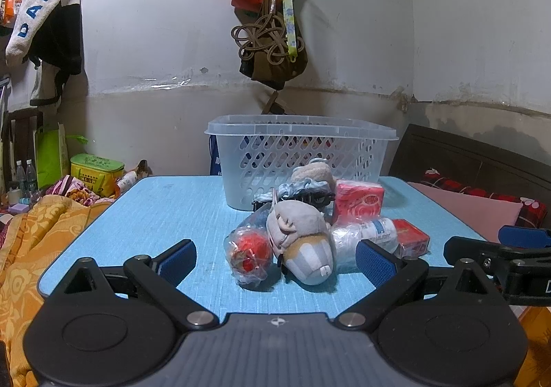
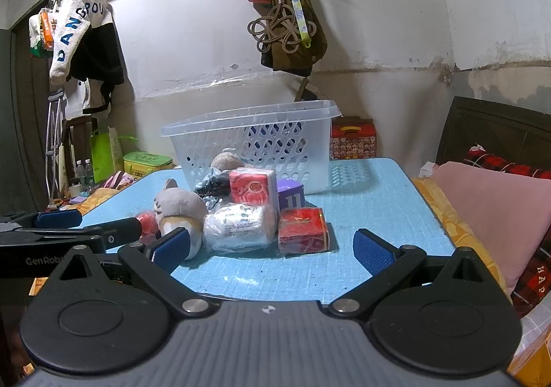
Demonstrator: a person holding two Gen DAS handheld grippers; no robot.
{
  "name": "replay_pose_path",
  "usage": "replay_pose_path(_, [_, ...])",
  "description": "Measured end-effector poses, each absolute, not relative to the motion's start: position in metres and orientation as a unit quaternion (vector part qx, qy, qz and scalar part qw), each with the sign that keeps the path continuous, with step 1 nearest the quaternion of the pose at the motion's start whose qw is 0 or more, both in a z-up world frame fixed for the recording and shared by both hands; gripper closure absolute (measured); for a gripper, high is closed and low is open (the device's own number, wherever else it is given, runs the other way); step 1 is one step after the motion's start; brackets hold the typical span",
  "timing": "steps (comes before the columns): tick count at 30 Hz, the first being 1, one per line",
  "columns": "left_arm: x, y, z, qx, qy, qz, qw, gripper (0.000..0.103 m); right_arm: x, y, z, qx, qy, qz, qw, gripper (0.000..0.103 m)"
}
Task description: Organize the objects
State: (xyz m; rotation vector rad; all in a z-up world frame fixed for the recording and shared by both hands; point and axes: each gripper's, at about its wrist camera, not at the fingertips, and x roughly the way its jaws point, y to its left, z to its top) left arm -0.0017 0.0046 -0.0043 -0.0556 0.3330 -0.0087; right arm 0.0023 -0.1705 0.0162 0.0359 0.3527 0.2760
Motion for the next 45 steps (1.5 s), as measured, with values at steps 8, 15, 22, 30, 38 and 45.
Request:
replay_pose_path(8, [-0.002,0.005,-0.005,-0.028,0.166,-0.004,0.986,0.003,0.002,-0.170,0.015,0.017,0.175,0.138,0.975,0.000])
replay_pose_path(15, [-0.003,0.006,-0.006,-0.027,0.165,-0.003,0.986,0.003,0.002,-0.169,0.014,0.018,0.175,0.140,0.974,0.000])
replay_pose_path(22, [-0.002,0.011,-0.007,-0.033,0.164,-0.018,0.986,0.003,0.004,-0.170,0.013,0.018,0.177,0.141,0.974,0.000])
replay_pose_path(30, [0.001,0.010,-0.008,-0.037,0.168,-0.033,0.985,0.003,0.005,-0.170,0.012,0.021,0.179,0.143,0.973,0.000])
replay_pose_path(38, [0.000,0.017,0.000,0.002,0.093,-0.010,0.996,0.000,0.003,-0.179,0.011,0.047,0.113,0.146,0.982,0.000])
replay_pose_path(45, [0.057,0.048,0.046,0.020,0.094,0.001,0.995,0.000,0.020,-0.179,0.010,0.025,0.140,0.145,0.979,0.000])
